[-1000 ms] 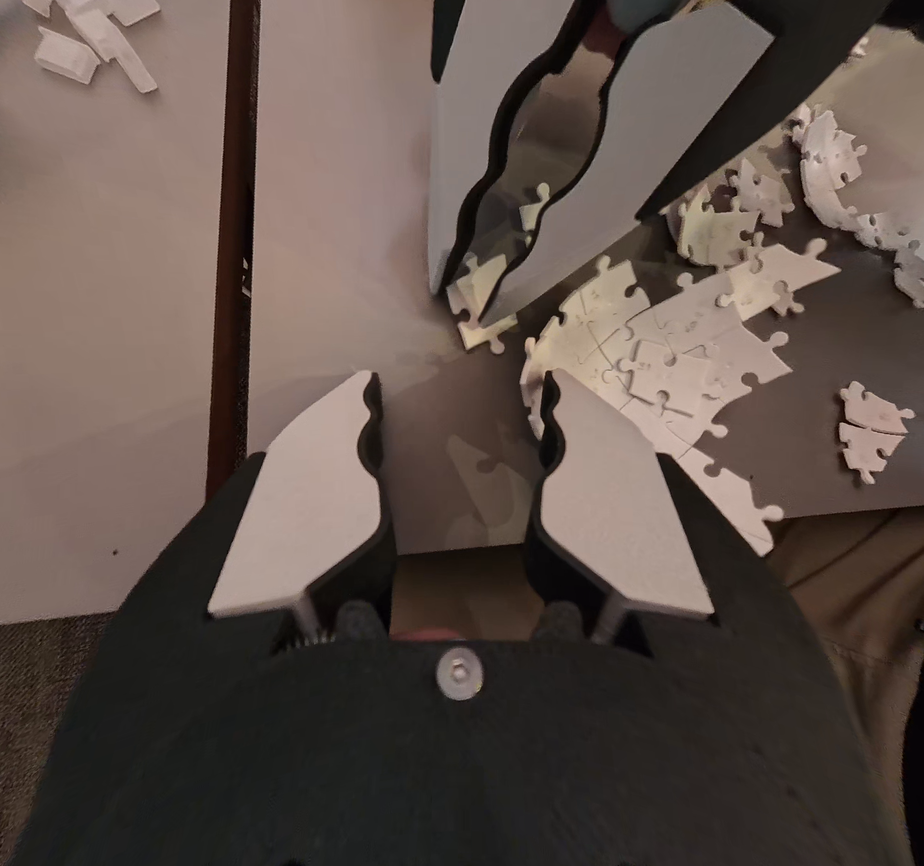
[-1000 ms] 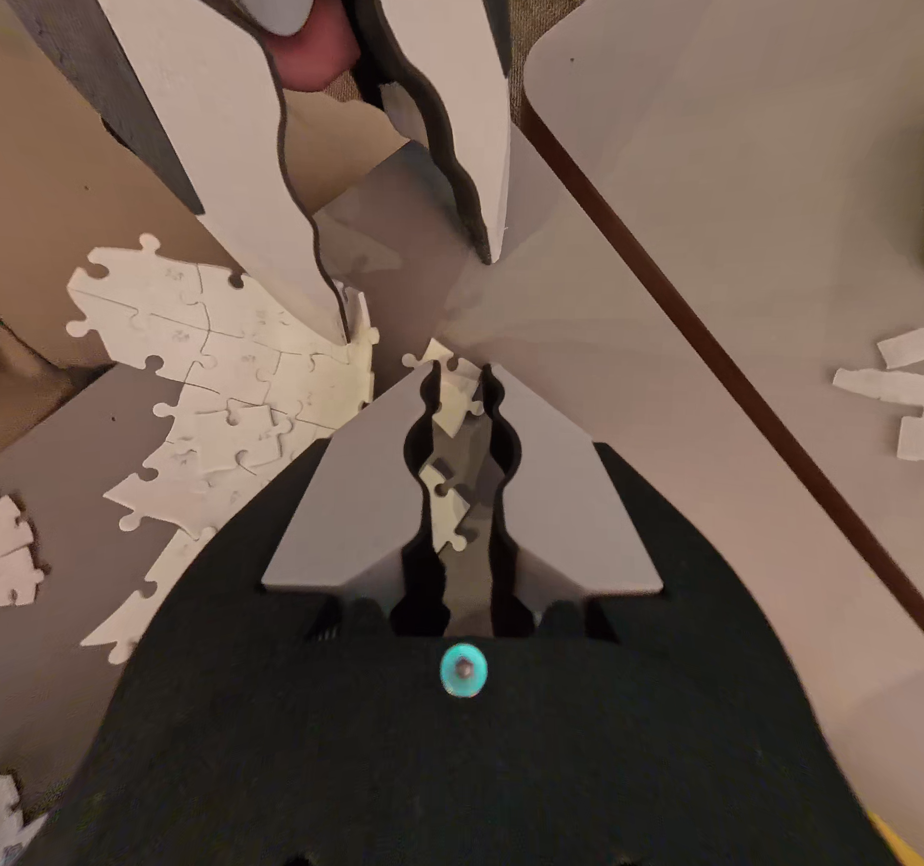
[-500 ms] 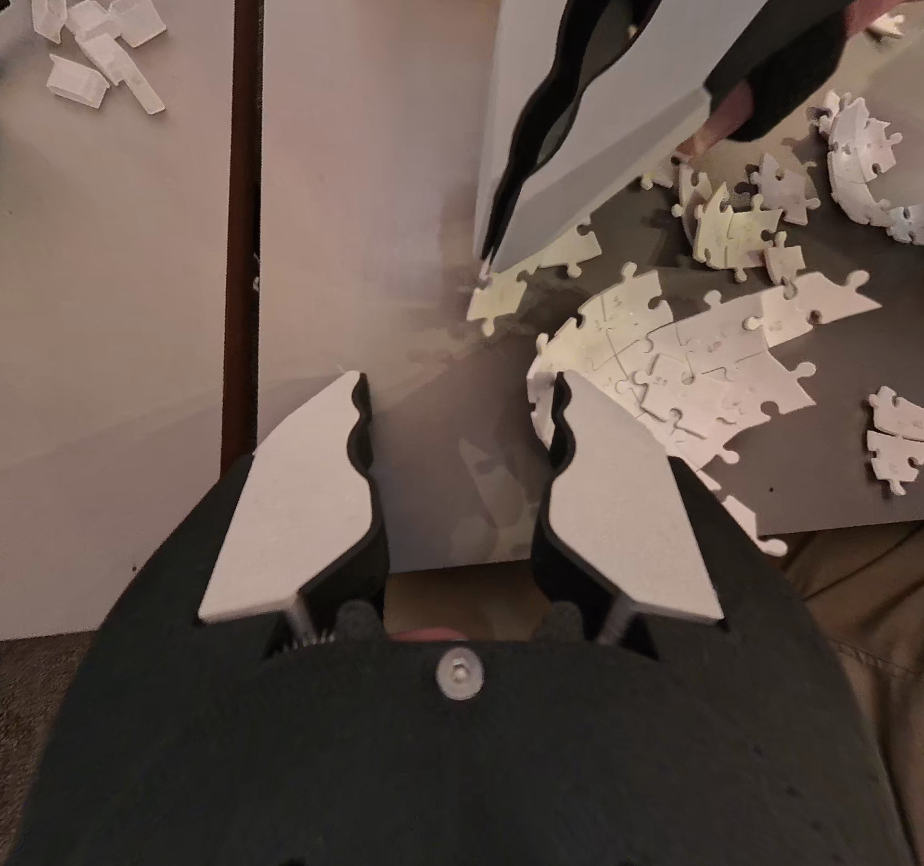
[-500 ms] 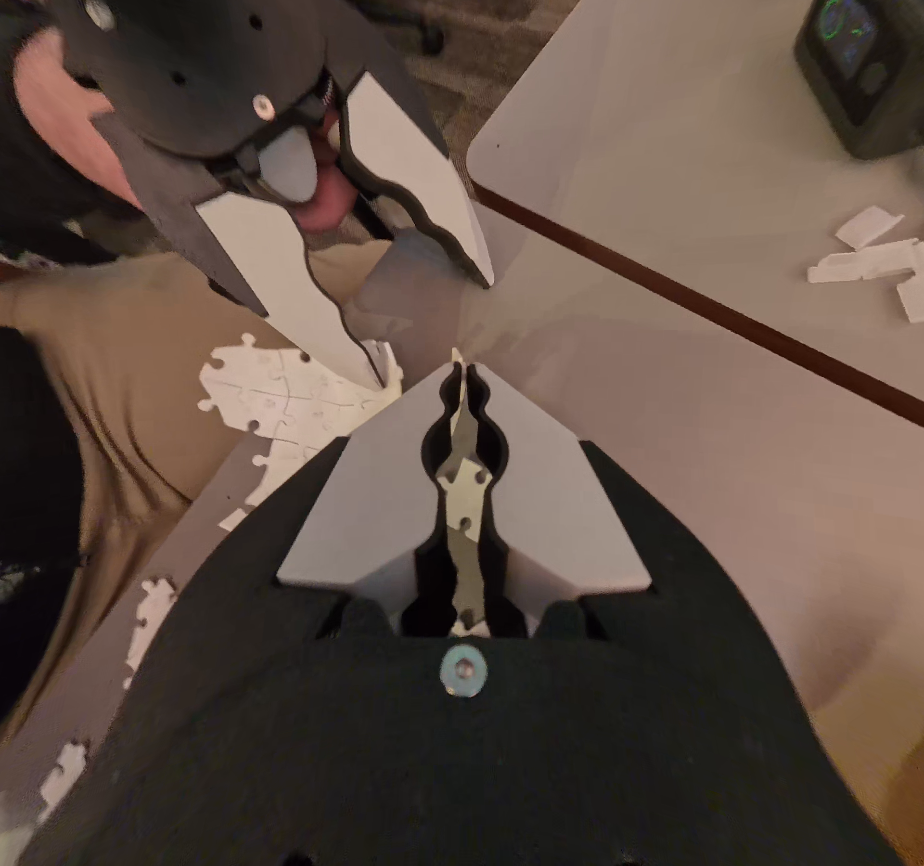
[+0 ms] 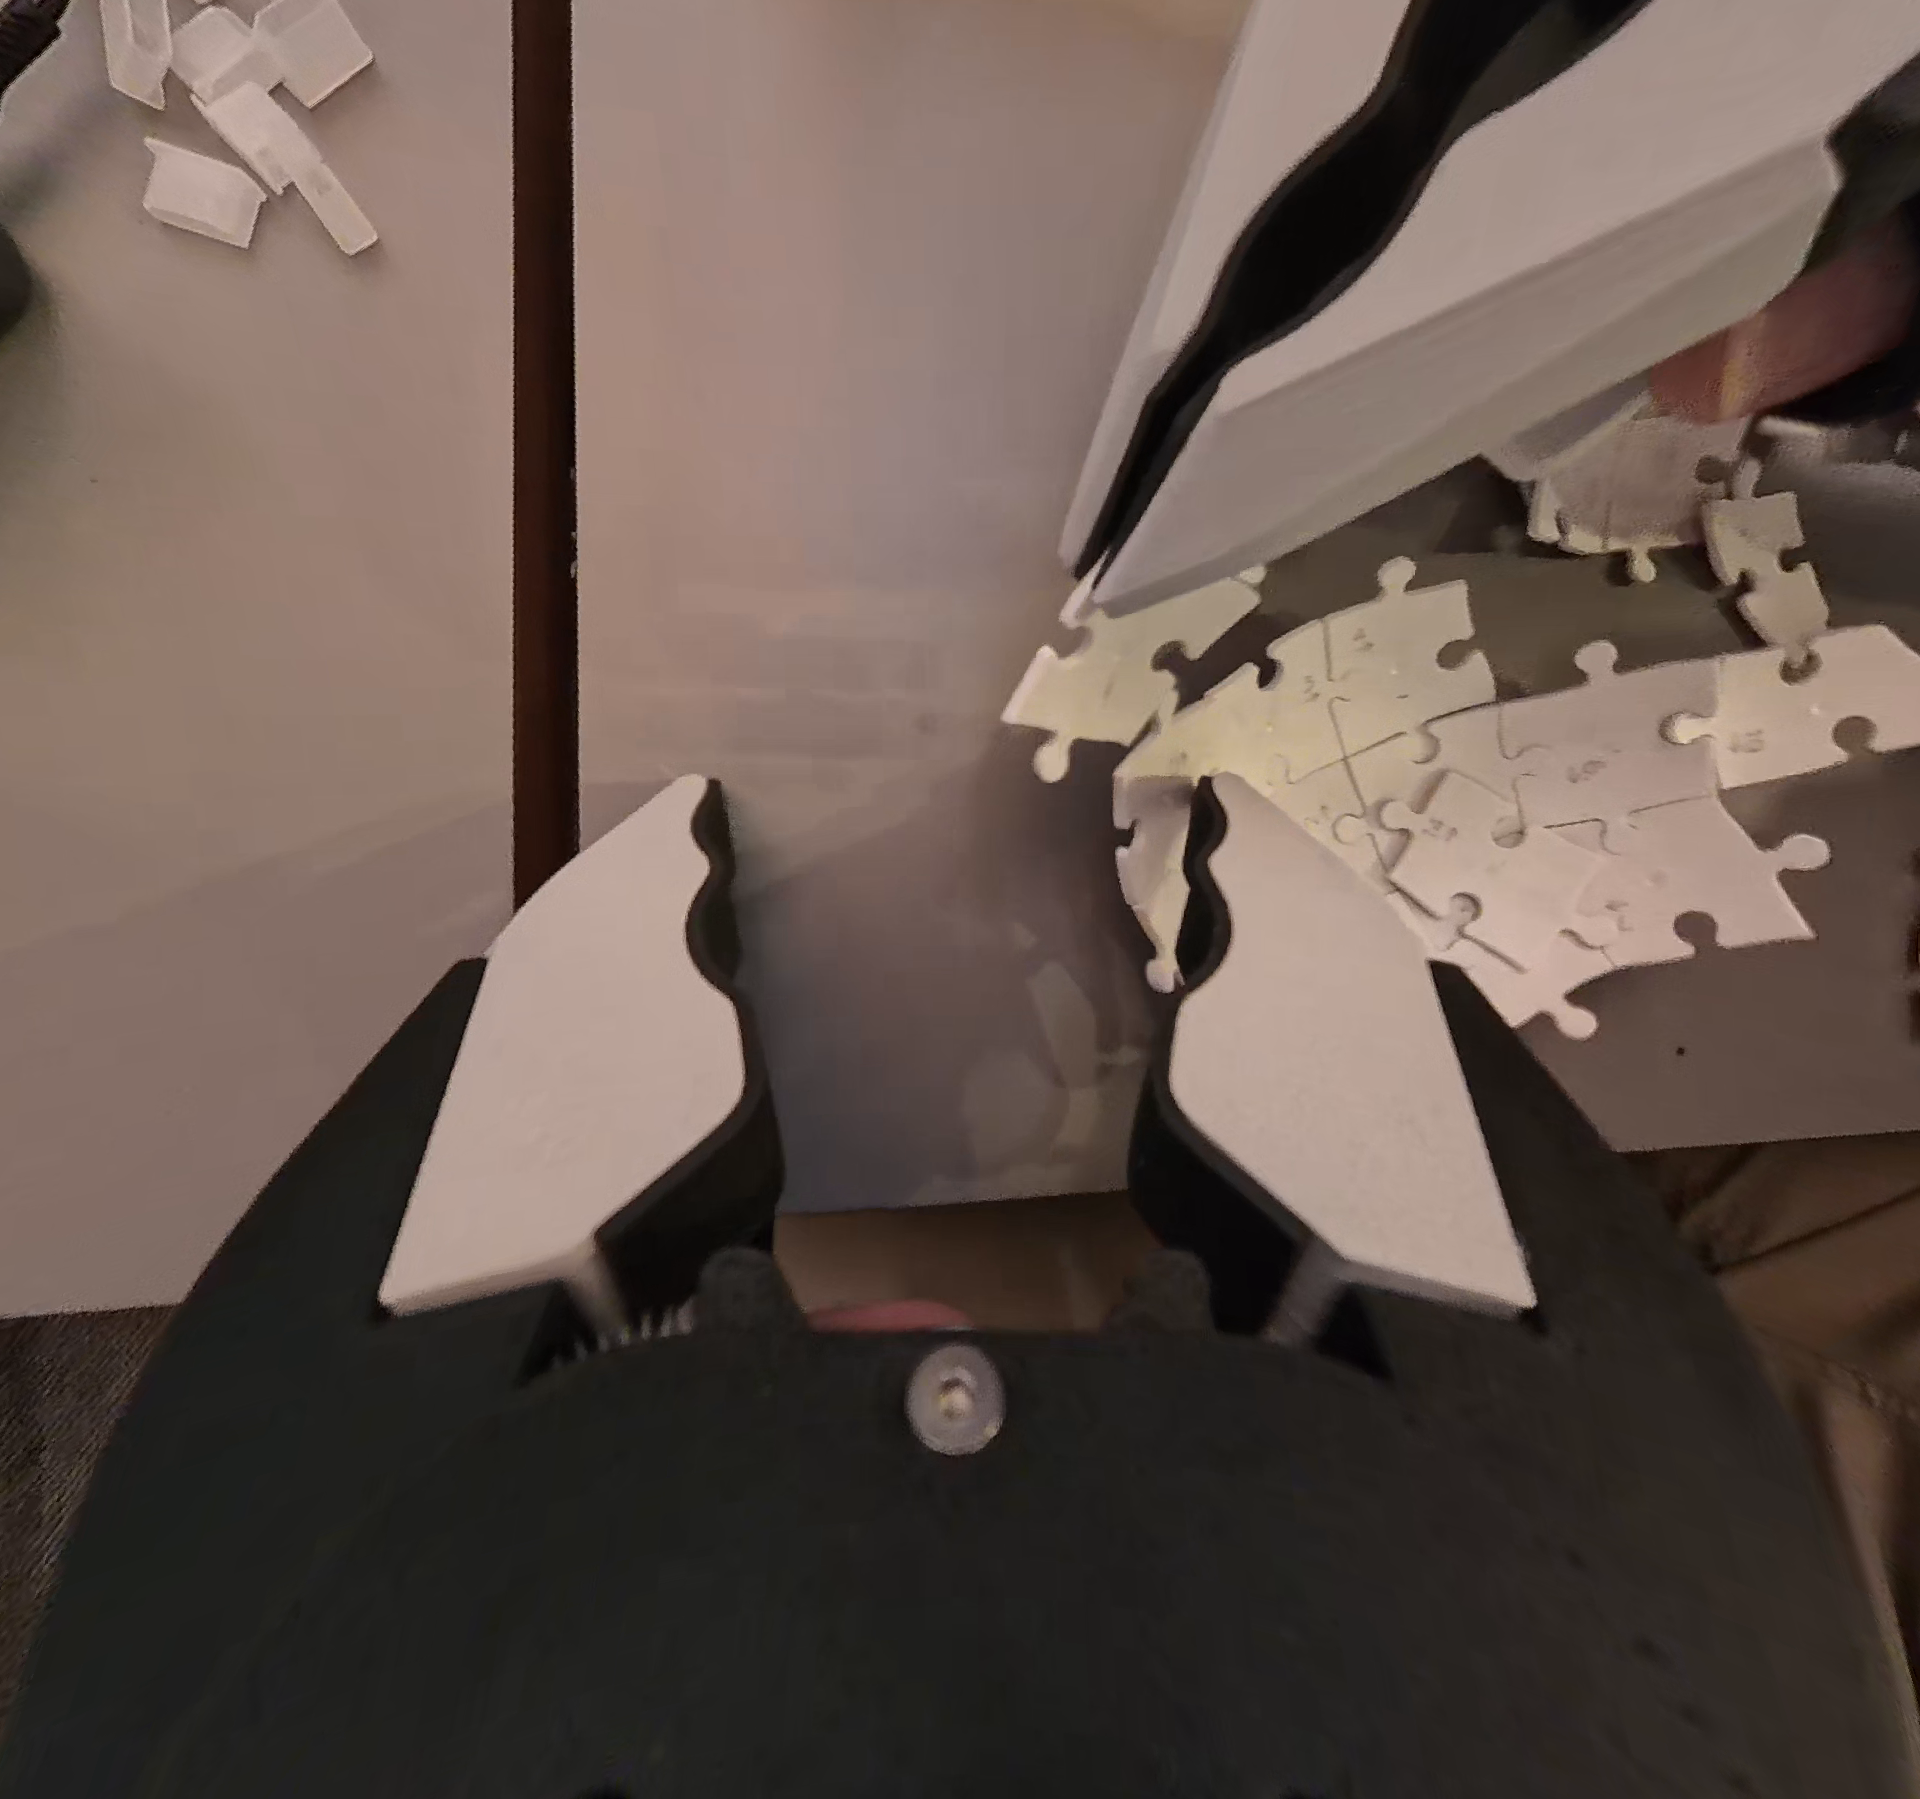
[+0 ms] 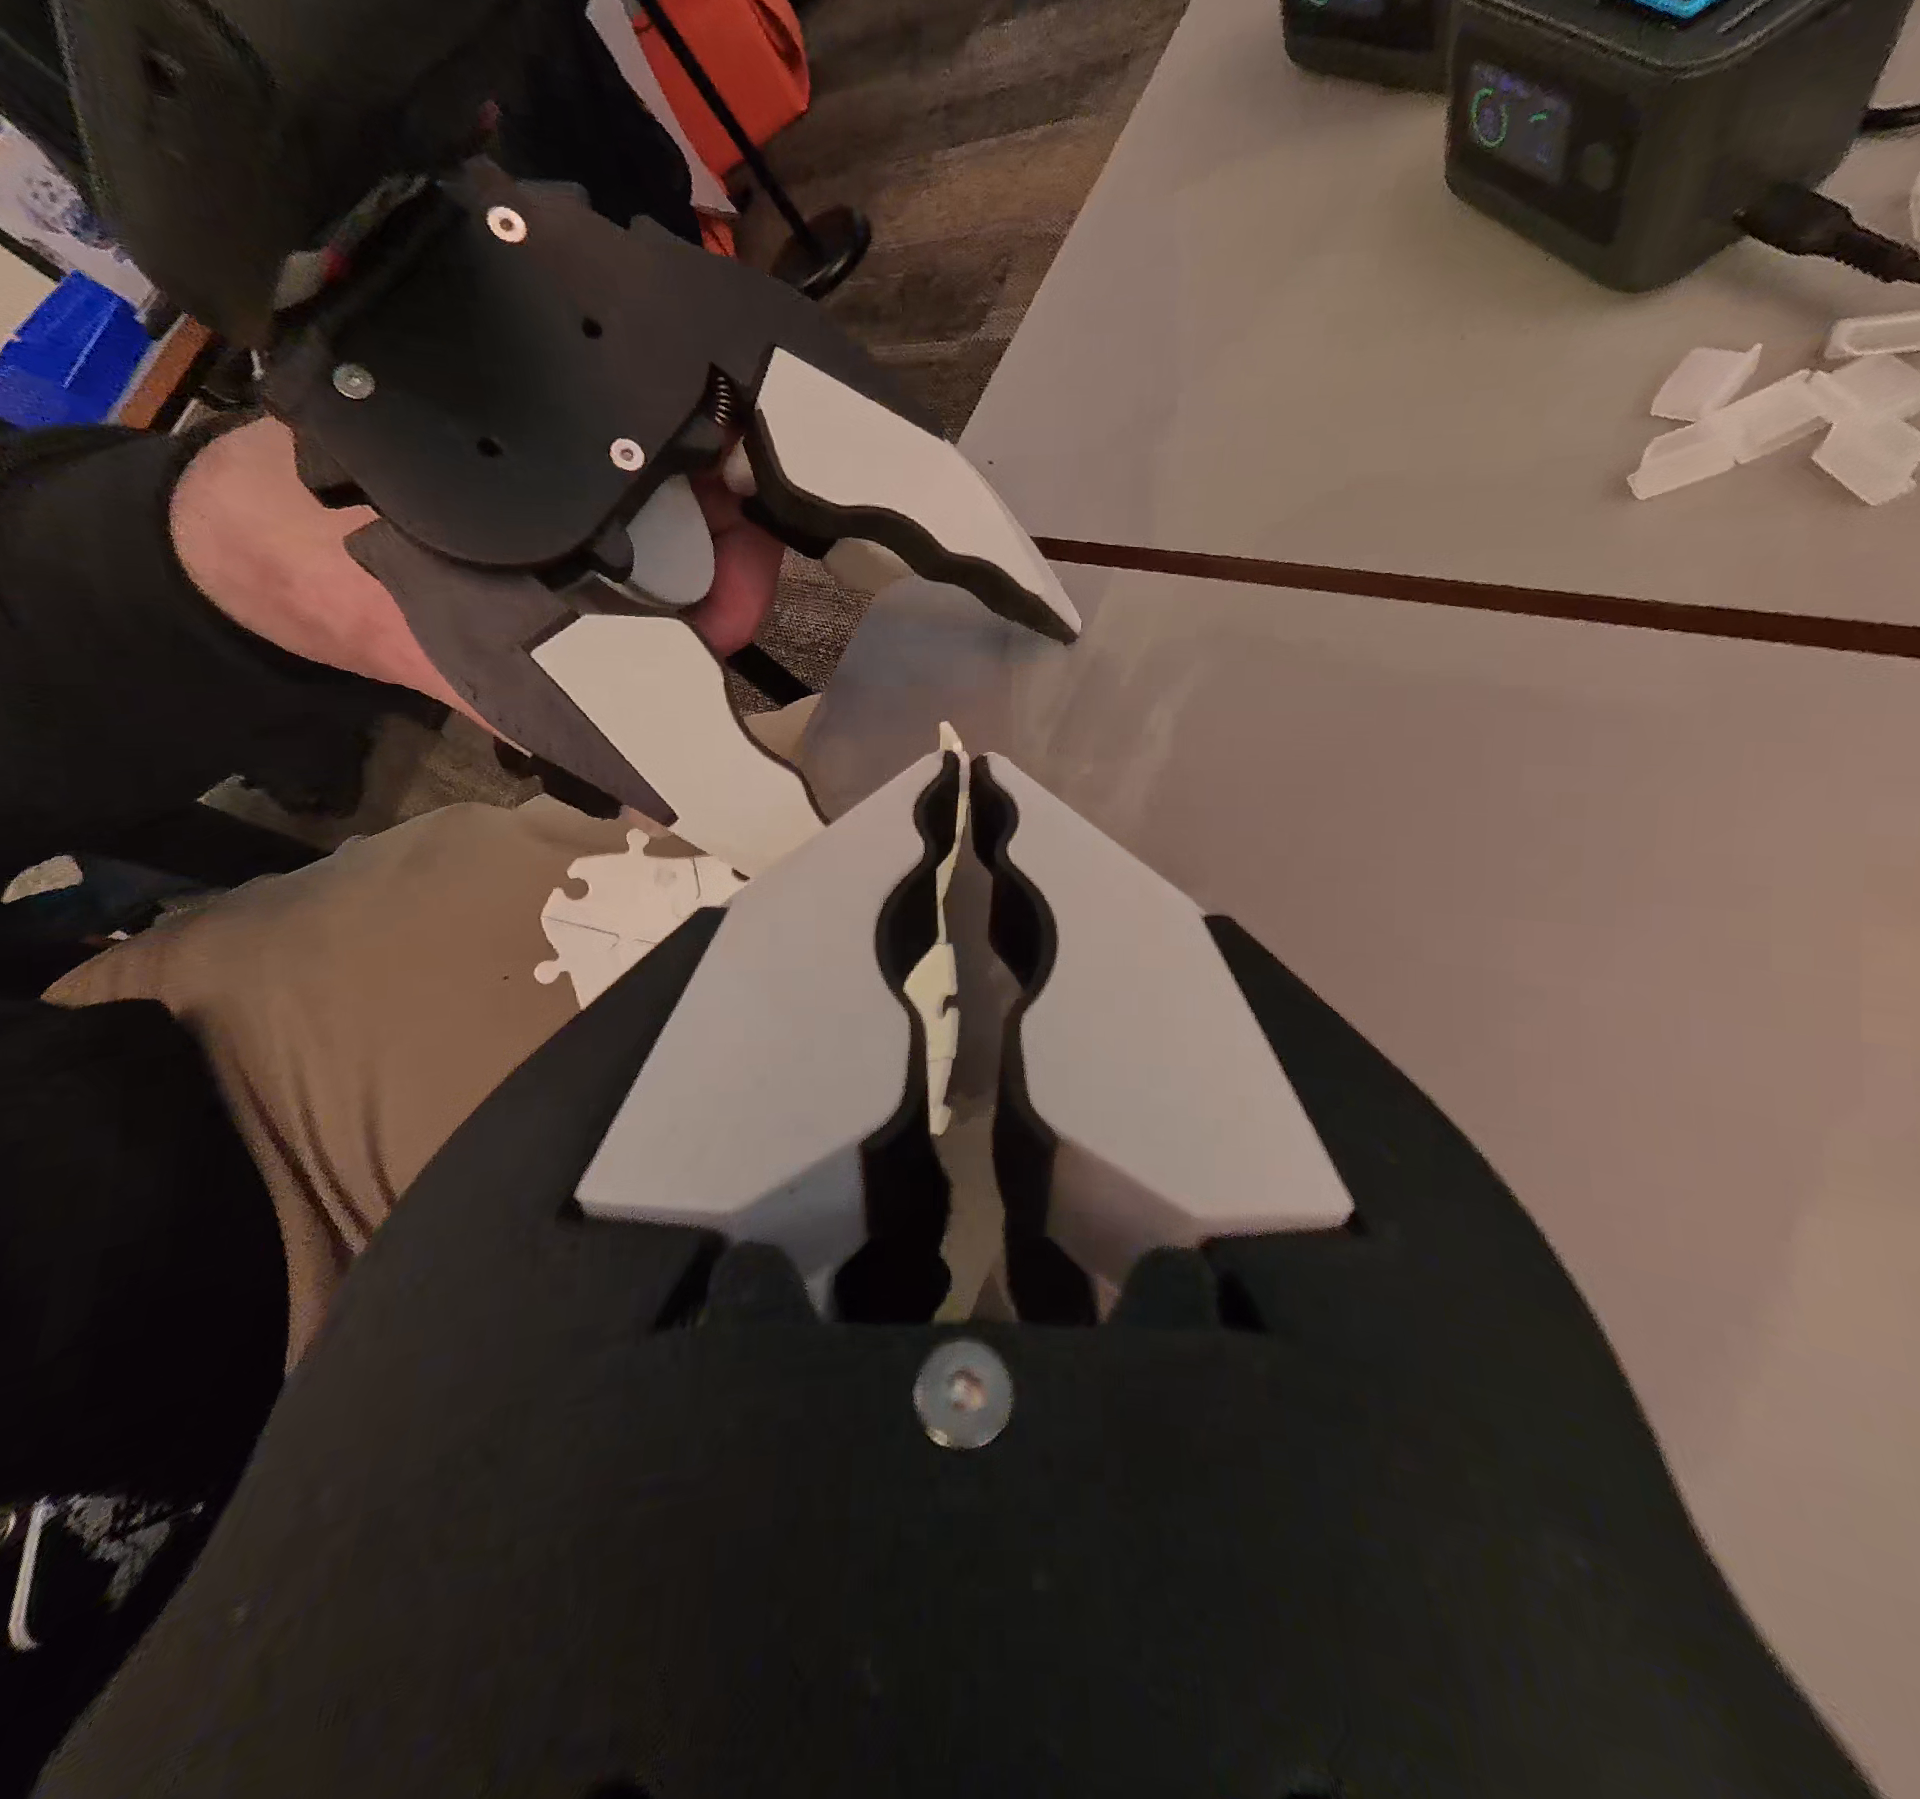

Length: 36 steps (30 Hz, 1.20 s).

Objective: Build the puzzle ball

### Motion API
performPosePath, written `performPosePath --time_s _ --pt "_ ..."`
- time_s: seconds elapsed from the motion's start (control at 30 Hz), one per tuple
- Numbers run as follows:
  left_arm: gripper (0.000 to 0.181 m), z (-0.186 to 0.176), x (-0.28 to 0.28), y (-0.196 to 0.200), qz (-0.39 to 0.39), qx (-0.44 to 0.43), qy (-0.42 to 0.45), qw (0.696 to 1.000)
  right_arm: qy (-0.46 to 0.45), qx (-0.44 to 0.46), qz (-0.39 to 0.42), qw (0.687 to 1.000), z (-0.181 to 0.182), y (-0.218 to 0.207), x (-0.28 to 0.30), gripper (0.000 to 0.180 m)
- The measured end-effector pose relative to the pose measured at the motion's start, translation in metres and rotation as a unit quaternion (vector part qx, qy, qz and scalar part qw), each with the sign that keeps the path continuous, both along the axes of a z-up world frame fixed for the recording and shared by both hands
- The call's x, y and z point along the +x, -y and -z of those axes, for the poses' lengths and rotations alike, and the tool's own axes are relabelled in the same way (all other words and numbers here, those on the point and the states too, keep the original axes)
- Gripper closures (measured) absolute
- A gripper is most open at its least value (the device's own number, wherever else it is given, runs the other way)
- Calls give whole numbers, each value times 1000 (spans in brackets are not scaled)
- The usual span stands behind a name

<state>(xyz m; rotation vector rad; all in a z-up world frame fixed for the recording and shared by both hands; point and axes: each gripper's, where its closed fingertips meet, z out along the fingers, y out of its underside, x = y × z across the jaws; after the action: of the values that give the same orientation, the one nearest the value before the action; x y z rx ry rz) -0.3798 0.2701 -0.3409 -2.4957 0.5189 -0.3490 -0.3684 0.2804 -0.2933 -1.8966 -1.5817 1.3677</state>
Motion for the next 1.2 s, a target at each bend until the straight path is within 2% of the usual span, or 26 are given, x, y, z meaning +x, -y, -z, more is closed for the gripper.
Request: performPosePath --time_s 0.63,1.0,1.2 --pt "83 5 -5 -12 -2 -32 -53 998 38 30 74 996 24 -7 18 180" --pt "78 8 -5 -16 10 -52 -86 995 14 31 121 992 13 -11 15 180" --pt "74 9 -5 -18 15 -63 -94 993 40 37 121 991 24 -8 15 180"
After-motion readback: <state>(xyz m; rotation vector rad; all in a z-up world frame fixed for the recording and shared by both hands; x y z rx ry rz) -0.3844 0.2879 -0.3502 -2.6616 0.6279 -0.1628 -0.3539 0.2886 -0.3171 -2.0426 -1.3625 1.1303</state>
